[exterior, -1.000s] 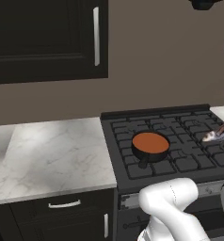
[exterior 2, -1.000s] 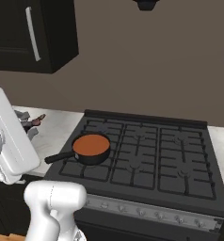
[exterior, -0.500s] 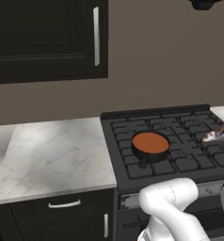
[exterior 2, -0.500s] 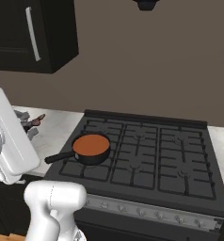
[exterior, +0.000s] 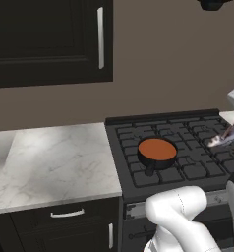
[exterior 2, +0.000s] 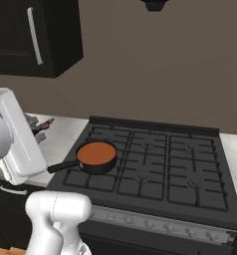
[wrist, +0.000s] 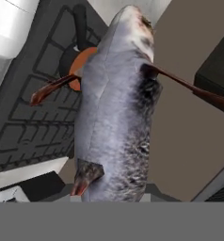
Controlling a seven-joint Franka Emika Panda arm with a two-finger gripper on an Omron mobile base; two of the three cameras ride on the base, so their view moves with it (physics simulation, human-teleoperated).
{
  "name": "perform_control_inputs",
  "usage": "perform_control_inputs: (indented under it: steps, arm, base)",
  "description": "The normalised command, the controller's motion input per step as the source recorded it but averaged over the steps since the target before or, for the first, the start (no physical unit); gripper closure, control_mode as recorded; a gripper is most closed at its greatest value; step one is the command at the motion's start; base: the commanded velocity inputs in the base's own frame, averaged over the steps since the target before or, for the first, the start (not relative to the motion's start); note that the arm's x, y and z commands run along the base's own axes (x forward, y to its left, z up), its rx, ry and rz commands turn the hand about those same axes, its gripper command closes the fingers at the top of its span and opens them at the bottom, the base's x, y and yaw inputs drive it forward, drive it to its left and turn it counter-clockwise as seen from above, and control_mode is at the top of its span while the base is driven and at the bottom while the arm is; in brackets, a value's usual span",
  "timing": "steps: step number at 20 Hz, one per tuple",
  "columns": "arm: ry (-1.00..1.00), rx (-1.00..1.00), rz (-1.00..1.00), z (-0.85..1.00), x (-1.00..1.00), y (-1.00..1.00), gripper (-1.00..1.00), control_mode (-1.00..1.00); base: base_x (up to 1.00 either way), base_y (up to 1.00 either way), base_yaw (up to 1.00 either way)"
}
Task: Retrieve the fish from the fridge and place it on the saucepan with marinade on the stove.
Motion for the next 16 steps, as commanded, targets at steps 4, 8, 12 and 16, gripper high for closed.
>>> perform_control_inputs:
  steps: [4,8,12,16]
  arm:
    - [0.27,0.00,0.00,0.00,0.29,-0.09,1.00,-1.00]
    - [0.27,0.01,0.02,0.00,0.27,-0.12,1.00,-1.00]
    - [0.30,0.03,0.03,-0.09,0.25,-0.04,1.00,-1.00]
    - [0.37,0.08,0.00,-0.14,0.31,0.00,1.00,-1.00]
  base:
    - [0.00,0.00,0.00]
    - [0.00,0.00,0.00]
    - [0.00,0.00,0.00]
    - [0.00,0.00,0.00]
